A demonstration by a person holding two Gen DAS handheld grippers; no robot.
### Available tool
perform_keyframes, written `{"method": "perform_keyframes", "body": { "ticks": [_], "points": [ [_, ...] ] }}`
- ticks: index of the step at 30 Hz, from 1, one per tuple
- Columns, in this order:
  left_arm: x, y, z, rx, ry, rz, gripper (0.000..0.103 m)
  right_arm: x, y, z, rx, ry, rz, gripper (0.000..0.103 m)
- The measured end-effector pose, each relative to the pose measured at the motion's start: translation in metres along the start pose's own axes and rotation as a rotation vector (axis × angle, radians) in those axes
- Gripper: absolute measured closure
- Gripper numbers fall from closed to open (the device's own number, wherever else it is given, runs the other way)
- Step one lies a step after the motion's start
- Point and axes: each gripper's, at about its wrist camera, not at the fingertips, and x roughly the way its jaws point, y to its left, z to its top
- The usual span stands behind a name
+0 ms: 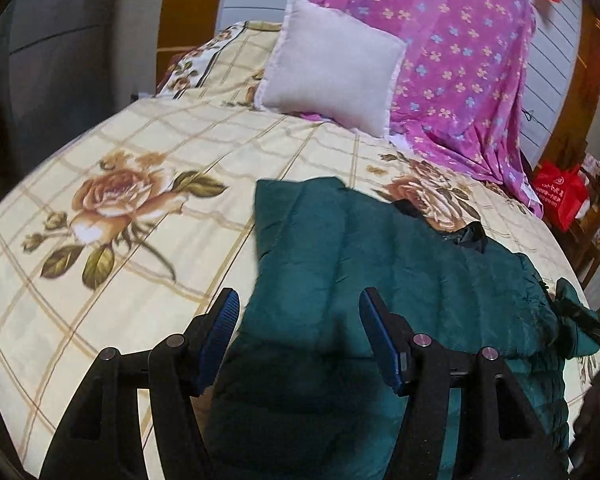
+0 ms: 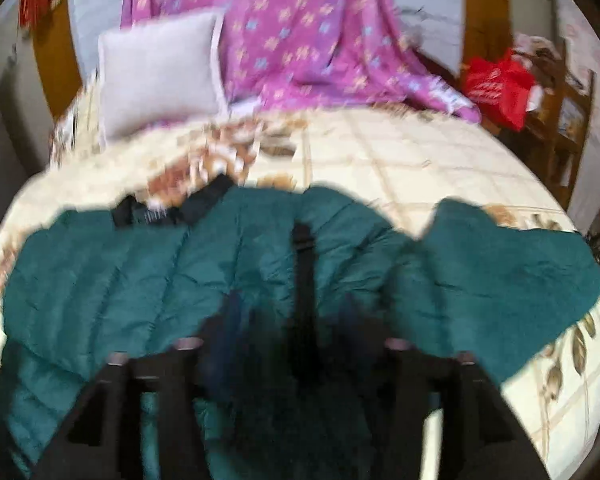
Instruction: Fold large clothes
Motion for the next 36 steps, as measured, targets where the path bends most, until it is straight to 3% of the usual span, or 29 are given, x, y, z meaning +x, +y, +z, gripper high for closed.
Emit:
{"method": "perform_keyframes", "body": {
  "ticks": [3,5,10,14,18,23,27,36],
  "points": [
    [0.013,-0.021,0.009,0.046,-0.005,0.017,0.059,-0.005,0.016,0.004,-0.045,0.035,0.132,0.037],
    [0.032,-0.035,0.012,0.082,0.031,0.065,0.059,0.008,0.03,0.005,-0.07,0.084,0.187,0.037],
    [0.067,-0.041,0.003,0.067,0.096,0.086,0.059,0.057,0.03,0.003,-0.065,0.14,0.115,0.037],
    [0.075,-0.043,-0.008,0.092,0.082,0.09,0.059,0.082,0.017,-0.012,-0.034,0.166,0.119,0.04],
    [0.076,-0.046,-0.011,0.114,0.082,0.112,0.059,0.073,0.022,-0.012,-0.084,0.176,0.088,0.04],
    [0.077,-0.044,-0.013,0.11,0.079,0.11,0.059,0.027,0.018,-0.018,-0.086,0.116,0.129,0.04],
    [0.077,-0.043,-0.014,0.116,0.073,0.113,0.058,0.053,0.013,-0.038,-0.09,0.207,0.06,0.035],
    [0.046,-0.046,-0.014,0.116,0.047,0.094,0.058,0.024,0.003,-0.039,-0.025,0.155,0.094,0.03]
  ]
}}
